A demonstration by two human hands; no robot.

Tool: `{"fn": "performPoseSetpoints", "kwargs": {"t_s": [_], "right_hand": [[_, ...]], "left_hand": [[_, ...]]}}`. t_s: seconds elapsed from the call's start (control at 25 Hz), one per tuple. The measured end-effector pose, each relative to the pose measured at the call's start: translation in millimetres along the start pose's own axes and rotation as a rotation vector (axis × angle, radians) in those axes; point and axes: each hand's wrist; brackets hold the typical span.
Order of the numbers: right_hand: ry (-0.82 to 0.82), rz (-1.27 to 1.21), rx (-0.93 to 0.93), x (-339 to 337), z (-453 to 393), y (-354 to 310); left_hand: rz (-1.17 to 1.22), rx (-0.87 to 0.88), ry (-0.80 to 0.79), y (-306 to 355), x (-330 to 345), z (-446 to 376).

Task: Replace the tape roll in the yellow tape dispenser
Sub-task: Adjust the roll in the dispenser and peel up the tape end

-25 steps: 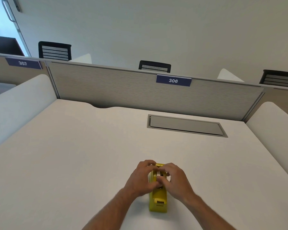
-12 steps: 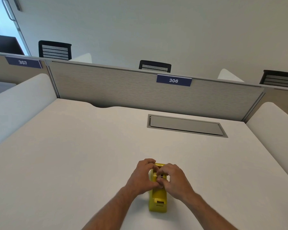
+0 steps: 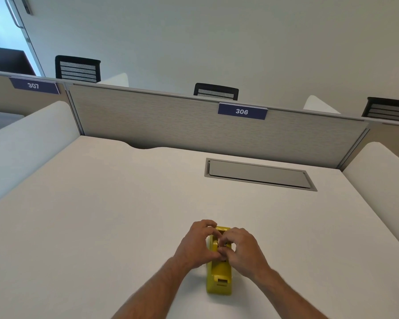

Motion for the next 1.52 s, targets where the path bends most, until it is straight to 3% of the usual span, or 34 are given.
{"fn": "performPoseSetpoints", "kwargs": {"t_s": [1.52], "right_hand": [[0.032, 0.049, -0.05, -2.9, 3.1, -3.4]], "left_hand": [[0.022, 0.017, 0.041, 3.7, -4.7, 0.0]]}}
Point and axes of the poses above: each hand's wrist, its own z-axis away from the middle knuckle, its own x-axis out of the palm, y = z × x, and after that the axes turned 13 degrees about -z, right-handed
